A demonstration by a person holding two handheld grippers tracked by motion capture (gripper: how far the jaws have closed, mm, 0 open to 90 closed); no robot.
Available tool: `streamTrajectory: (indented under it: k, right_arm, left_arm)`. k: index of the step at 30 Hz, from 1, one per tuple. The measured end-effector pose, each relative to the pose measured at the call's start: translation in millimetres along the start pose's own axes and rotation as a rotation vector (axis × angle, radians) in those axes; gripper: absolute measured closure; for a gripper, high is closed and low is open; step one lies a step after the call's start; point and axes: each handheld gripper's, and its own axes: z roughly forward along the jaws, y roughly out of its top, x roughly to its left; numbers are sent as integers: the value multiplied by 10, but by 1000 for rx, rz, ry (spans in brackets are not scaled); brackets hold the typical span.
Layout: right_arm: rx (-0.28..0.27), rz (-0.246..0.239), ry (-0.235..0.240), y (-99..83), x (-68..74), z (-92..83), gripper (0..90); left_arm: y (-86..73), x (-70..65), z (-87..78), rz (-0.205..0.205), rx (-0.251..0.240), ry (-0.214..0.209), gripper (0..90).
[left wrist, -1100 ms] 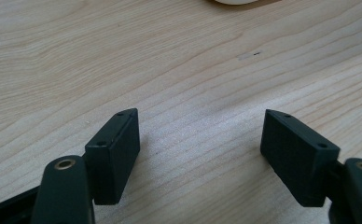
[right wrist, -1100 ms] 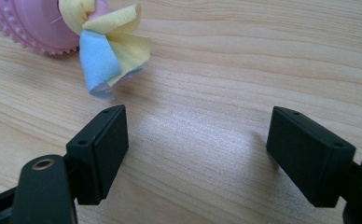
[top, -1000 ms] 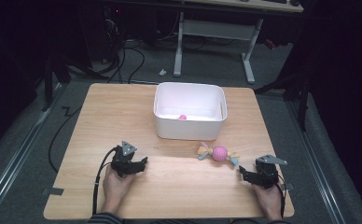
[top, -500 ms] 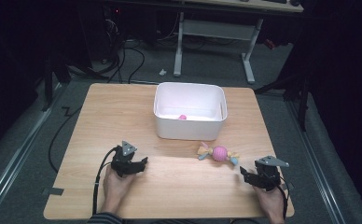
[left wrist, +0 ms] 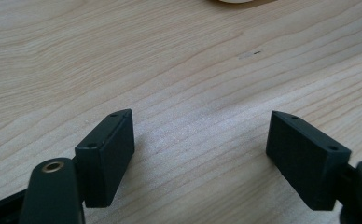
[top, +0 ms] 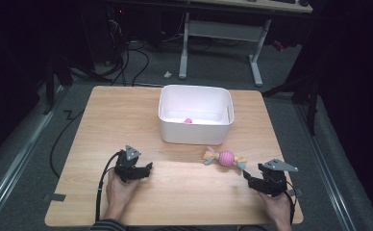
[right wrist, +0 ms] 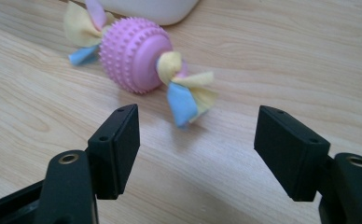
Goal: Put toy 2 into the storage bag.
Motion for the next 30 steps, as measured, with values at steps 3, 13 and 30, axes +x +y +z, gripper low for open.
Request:
streamTrajectory:
  k: [3,13,30]
  right_arm:
    - [3,-25,-1,59,33,11,311]
    - [-23,-56,17,270,132,15,321]
    - [16,-122,57,594,360,292,313]
  left_arm:
    - [0,1,0,3,1,-2,229]
    - [4,-8,12,9,9,-4,179]
    - [6,-7,18,8,14,-6,149]
